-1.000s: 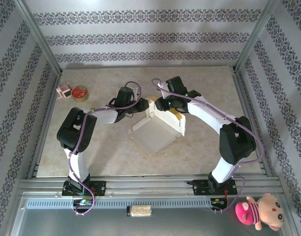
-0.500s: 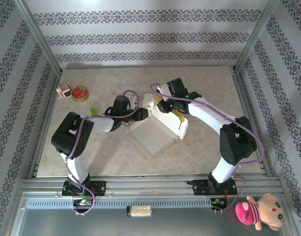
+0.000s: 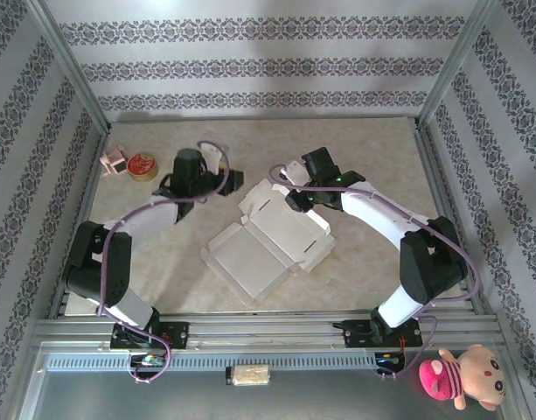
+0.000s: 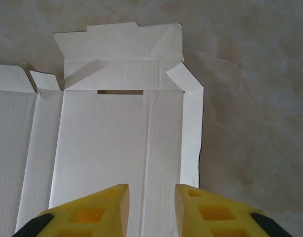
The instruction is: Fold the paper box
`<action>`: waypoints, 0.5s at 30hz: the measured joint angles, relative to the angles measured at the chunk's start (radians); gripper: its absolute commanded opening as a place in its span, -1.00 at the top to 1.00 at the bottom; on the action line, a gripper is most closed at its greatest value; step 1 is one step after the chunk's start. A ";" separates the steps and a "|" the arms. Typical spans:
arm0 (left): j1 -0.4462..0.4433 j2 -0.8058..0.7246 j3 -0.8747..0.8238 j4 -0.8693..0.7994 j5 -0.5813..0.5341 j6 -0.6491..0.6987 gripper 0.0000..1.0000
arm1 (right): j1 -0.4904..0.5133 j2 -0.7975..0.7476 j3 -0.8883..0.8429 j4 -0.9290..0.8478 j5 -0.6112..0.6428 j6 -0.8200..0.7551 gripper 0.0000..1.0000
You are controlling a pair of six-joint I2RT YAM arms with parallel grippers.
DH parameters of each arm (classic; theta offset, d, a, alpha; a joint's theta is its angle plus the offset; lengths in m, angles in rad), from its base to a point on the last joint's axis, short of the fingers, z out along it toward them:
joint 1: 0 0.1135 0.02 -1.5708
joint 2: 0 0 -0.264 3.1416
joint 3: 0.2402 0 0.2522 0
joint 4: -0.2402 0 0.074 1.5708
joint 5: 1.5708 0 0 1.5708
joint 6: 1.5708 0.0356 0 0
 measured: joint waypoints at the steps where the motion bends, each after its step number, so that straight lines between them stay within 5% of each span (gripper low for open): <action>1: 0.016 0.019 0.057 -0.051 -0.003 0.014 -0.01 | 0.000 0.000 0.000 -0.005 0.000 -0.004 0.05; 3: 0.040 0.053 0.148 -0.142 0.000 0.033 -0.01 | -0.001 0.005 0.002 -0.014 0.003 0.000 -0.23; 6: 0.048 0.068 0.179 -0.235 0.023 0.047 -0.02 | -0.021 0.053 0.043 -0.069 0.007 0.016 -0.37; 15: 0.048 0.068 0.061 -0.333 0.114 0.046 -0.09 | -0.156 0.286 0.169 -0.247 -0.060 0.112 -0.23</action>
